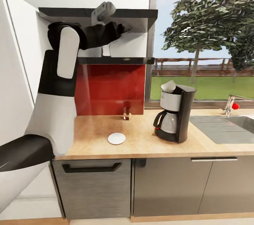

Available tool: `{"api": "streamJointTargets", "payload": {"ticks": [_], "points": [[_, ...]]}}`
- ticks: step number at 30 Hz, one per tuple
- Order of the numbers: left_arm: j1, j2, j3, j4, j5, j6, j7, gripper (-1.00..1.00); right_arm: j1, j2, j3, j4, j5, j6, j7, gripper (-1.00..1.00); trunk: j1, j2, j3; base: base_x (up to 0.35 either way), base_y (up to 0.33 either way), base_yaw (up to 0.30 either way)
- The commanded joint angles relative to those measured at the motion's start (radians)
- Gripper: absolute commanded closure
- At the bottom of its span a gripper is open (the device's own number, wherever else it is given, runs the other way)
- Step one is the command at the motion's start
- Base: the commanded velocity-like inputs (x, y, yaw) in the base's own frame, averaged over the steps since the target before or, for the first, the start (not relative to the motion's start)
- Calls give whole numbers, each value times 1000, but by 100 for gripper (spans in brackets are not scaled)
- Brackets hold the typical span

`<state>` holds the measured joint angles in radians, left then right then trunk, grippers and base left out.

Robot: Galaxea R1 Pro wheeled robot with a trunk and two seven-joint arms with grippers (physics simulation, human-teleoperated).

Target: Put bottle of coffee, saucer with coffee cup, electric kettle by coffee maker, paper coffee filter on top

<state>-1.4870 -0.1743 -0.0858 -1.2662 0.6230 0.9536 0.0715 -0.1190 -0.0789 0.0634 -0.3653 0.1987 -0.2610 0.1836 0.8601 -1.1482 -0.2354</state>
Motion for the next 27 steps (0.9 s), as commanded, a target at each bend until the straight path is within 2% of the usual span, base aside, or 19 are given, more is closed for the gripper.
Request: {"api": "streamJointTargets", "payload": {"ticks": [1, 3, 5, 7, 8, 10, 11, 12, 16, 17, 18, 23, 27], "points": [[-15, 0, 3, 6, 9, 4, 58, -100, -1, -1, 5, 0, 2, -3, -1, -100, 0, -1, -1, 0, 0, 0], [-47, 0, 9, 20, 10, 6, 222, -100, -1, -1, 5, 0, 2, -3, 0, -100, 0, -1, -1, 0, 0, 0], [-58, 0, 1, 26, 9, 6, 291, -100, -1, -1, 5, 0, 2, -3, 0, -100, 0, -1, -1, 0, 0, 0], [-63, 0, -18, 29, 9, 6, 320, -100, -1, -1, 5, 0, 2, -3, 0, -100, 0, -1, -1, 0, 0, 0], [-65, 14, -49, 31, 9, 5, 346, -100, -1, -1, 6, 0, 2, -3, 0, -100, 0, -1, -1, 0, 0, 0], [-67, 38, -84, 35, 8, 5, 375, -100, -1, -1, 6, 1, 2, -3, 0, -100, 0, -1, -1, 0, 0, 0], [-68, 60, -118, 37, 8, 5, 411, -100, -1, -1, 6, 1, 2, -3, 0, -100, 0, -1, -1, 0, 0, 0], [-69, 95, -169, 40, 8, 4, 470, -100, -1, -1, 6, 2, 2, -3, 0, -100, 0, -1, -1, 0, 0, 0], [-70, 111, -193, 41, 8, 3, 491, -100, -1, -1, 6, 2, 3, -2, 1, -100, 0, -1, -1, 0, 0, 0], [-70, 133, -203, 42, 8, 1, 497, -100, -1, -1, 6, 10, 4, -2, 4, -100, 0, -1, -1, 191, 0, 0], [-70, 139, -205, 41, 8, 1, 499, -100, -1, 0, 6, 21, 5, -2, 4, -100, 0, -1, -1, 216, 0, 0], [-69, 149, -208, 40, 9, 0, 500, -100, -1, 1, 7, 63, 6, -4, 6, -100, 0, -1, -1, 147, 0, 0], [-69, 151, -208, 38, 9, -2, 498, -100, -1, 1, 7, 72, 45, -5, 6, -100, 0, -1, -1, 133, 0, 0]]}}
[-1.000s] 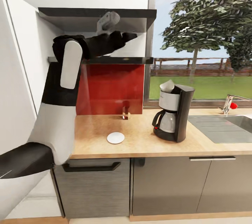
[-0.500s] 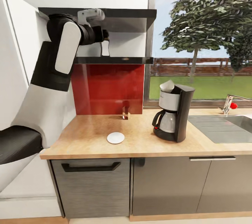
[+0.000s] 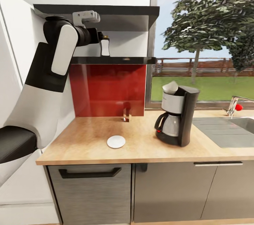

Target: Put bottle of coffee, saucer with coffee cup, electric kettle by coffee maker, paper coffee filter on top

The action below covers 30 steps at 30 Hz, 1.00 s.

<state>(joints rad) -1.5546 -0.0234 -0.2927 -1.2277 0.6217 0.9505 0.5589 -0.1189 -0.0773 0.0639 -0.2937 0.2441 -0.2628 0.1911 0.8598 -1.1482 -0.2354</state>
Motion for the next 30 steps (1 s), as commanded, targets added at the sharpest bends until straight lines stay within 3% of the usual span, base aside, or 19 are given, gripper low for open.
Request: {"api": "streamJointTargets", "payload": {"ticks": [1, 3, 6, 17, 23, 30], "points": [[-1, 0, -1, -1, 10, 1, 10, -100, -1, -1, 6, 1, 13, -3, -1, -100, 0, -1, -1, 214, 0, 0], [-1, 0, -1, -6, 10, 0, 8, -100, 0, 0, 5, 18, 80, -5, 0, -100, 0, -1, -1, 142, 0, 0], [-1, 0, 0, -8, 10, -1, 7, -100, 0, 0, 5, 64, 113, -49, 0, -100, 0, -1, -1, 89, 0, 0], [-1, -2, 0, -10, 10, 0, 7, -100, 1, -4, 6, 136, 127, -92, -1, -100, 0, -1, -1, 133, 0, 0], [-1, -1, 0, -12, 11, 0, 7, -100, 2, -4, 78, 204, 128, -112, -3, -100, 0, -1, -1, 169, 0, 0], [-1, -1, 3, -15, 11, 0, 7, -100, 2, -7, 110, 257, 129, -167, -4, -100, 0, -1, -1, 111, 0, 0]]}}
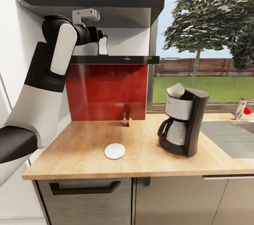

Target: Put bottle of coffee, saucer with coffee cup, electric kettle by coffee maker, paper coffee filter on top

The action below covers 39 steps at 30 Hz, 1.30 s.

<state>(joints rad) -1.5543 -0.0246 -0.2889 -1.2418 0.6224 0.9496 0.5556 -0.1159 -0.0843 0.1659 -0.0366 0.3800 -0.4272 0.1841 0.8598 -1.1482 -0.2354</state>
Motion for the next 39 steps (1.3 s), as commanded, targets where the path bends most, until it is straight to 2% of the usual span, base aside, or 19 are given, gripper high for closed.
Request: {"api": "streamJointTargets", "payload": {"ticks": [1, 14, 39], "points": [[-1, 0, -1, -1, 11, 1, 10, -100, -1, -1, 10, 11, -7, -7, 2, -100, 0, -1, -1, 211, 0, 0], [-1, 0, 0, -4, 11, 1, 9, -100, -1, -2, 15, 33, -7, -14, 1, -100, 0, -1, -1, 69, 0, 0], [-1, 0, 2, -3, 11, 2, 9, -100, -1, -2, 15, 34, -7, -15, 1, -100, -96, 174, 77, 0, 0, 0]]}}
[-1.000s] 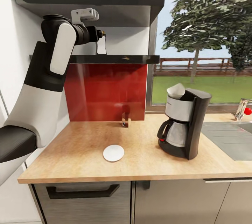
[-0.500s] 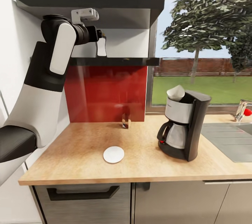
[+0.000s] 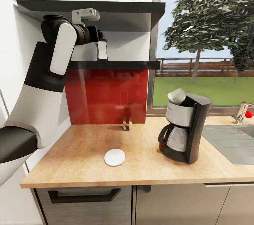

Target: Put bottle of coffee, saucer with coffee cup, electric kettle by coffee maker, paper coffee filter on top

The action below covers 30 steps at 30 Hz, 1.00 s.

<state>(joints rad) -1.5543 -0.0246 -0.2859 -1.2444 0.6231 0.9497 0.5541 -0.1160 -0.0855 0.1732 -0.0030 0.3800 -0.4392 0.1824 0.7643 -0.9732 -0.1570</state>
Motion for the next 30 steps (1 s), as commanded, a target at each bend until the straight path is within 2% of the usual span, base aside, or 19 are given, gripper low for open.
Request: {"api": "streamJointTargets", "payload": {"ticks": [1, 9, 16, 30], "points": [[-1, 0, -1, 1, 10, 1, 10, -100, -1, 0, 8, 0, -7, -3, 3, -100, 0, -1, -1, 0, 0, 0], [1, -1, -1, 13, 10, -3, 12, -100, -1, 0, 8, 0, -8, -3, 3, -100, 0, -1, -1, 0, 0, 0], [3, -2, -1, 56, 10, -52, 12, -100, -1, 0, 8, 0, -7, -3, 3, -100, 0, -1, -1, 1, 0, 0], [3, -3, -3, 63, 10, -59, 12, -100, -1, 0, 8, 0, -7, -3, 3, -100, 0, -1, -1, 101, -33, 0]]}}
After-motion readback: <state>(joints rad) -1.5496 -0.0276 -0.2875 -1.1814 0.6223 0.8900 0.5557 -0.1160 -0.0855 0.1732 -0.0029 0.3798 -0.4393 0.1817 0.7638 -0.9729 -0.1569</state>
